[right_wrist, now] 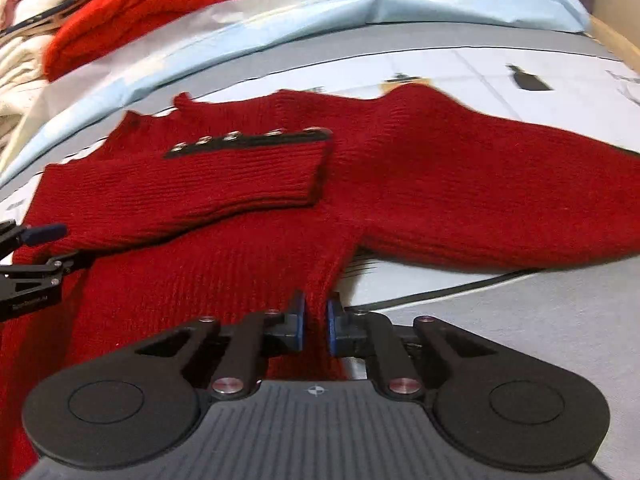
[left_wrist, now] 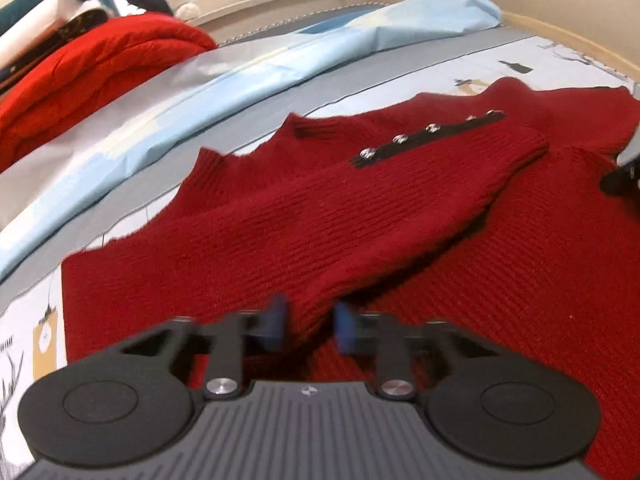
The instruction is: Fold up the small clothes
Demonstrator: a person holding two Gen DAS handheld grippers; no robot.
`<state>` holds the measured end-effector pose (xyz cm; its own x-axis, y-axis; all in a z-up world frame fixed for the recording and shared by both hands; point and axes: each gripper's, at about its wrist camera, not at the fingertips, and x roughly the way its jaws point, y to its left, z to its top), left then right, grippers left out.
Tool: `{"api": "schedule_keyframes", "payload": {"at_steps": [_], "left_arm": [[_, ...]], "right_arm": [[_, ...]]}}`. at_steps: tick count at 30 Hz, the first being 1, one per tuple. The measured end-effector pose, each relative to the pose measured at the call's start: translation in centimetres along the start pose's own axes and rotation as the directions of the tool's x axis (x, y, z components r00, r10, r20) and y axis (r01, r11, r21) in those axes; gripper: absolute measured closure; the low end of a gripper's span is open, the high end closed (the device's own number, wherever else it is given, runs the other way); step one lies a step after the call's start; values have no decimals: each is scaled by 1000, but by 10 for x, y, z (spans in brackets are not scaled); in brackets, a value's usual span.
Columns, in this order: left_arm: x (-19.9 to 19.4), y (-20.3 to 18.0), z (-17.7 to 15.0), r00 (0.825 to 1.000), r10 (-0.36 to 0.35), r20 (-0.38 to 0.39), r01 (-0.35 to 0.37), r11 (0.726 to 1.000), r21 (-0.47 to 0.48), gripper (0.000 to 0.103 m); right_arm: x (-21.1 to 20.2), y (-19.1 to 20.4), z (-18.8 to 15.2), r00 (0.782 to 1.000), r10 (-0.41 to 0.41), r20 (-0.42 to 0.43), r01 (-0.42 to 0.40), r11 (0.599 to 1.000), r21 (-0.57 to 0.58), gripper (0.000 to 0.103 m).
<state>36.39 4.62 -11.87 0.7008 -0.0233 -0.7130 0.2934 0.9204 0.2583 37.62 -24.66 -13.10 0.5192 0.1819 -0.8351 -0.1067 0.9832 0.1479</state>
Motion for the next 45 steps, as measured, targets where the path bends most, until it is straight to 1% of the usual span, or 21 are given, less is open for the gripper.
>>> {"api": "schedule_keyframes", "payload": {"at_steps": [5,6,8,10,13,15,16,17,18,20,23,25,27,31,35,37,39,41,42,44,45], "left_arm": [[-28,54,9,997,30,66,-19,987,-159,90],[-34,72,9,996,44,72,-28,977,-212,91],[-50,120,1,993,86,80,-54,938,-343,91],[-66,176,-23,988,147,54,-103,872,-478,91],[-88,272,-91,966,244,-82,-228,661,-715,90],[-104,330,-154,932,269,-242,-344,448,-825,85],[-111,352,-186,933,226,-282,-347,343,-873,75],[-118,370,-219,932,189,-308,-346,220,-912,75],[-127,380,-241,920,189,-343,-370,133,-919,77],[-144,396,-271,897,211,-389,-401,16,-916,76],[-158,416,-300,938,179,-295,-282,-96,-955,75],[-160,420,-298,951,188,-247,-237,-73,-969,74],[-155,418,-280,961,199,-191,-194,-8,-981,60],[-131,410,-249,983,167,-77,-100,137,-986,52],[-100,386,-200,969,208,-135,-202,350,-915,22],[-84,378,-187,962,208,-176,-249,406,-879,22],[-72,374,-180,932,240,-272,-355,443,-823,24],[-75,379,-190,844,363,-395,-526,419,-740,21],[-83,387,-202,807,405,-430,-575,370,-730,17],[-99,403,-224,780,434,-451,-587,258,-767,22],[-108,412,-235,727,461,-508,-637,175,-751,29]], "right_arm": [[-19,1,16,995,-99,-21,100,995,17,89],[-18,6,16,989,-149,-17,149,989,7,76],[-9,12,8,985,-160,-61,160,987,2,57],[7,13,-10,981,-159,-108,162,987,18,57],[15,27,-11,973,-222,-60,219,975,-45,53],[19,36,-11,969,-245,-37,242,967,-79,54],[19,38,-13,966,-255,-30,251,963,-93,54],[20,41,-15,965,-263,-19,259,959,-114,54],[19,43,-16,964,-267,-14,263,956,-133,54],[19,43,-15,964,-266,-13,261,953,-154,54],[19,39,-12,966,-256,-20,250,957,-148,53],[19,36,-10,967,-253,-24,247,959,-138,50],[18,33,-9,968,-250,-26,245,961,-132,50],[17,29,-11,971,-237,-23,233,965,-118,50],[12,27,-16,975,-222,-24,217,969,-116,50],[11,26,-19,977,-214,-22,210,970,-123,50],[10,25,-20,978,-207,-23,202,971,-126,50],[10,25,-20,980,-199,-24,195,973,-121,50],[10,25,-20,980,-197,-26,192,974,-118,50],[11,25,-19,981,-194,-30,189,974,-122,50],[11,25,-18,981,-193,-32,188,974,-127,50]]}}
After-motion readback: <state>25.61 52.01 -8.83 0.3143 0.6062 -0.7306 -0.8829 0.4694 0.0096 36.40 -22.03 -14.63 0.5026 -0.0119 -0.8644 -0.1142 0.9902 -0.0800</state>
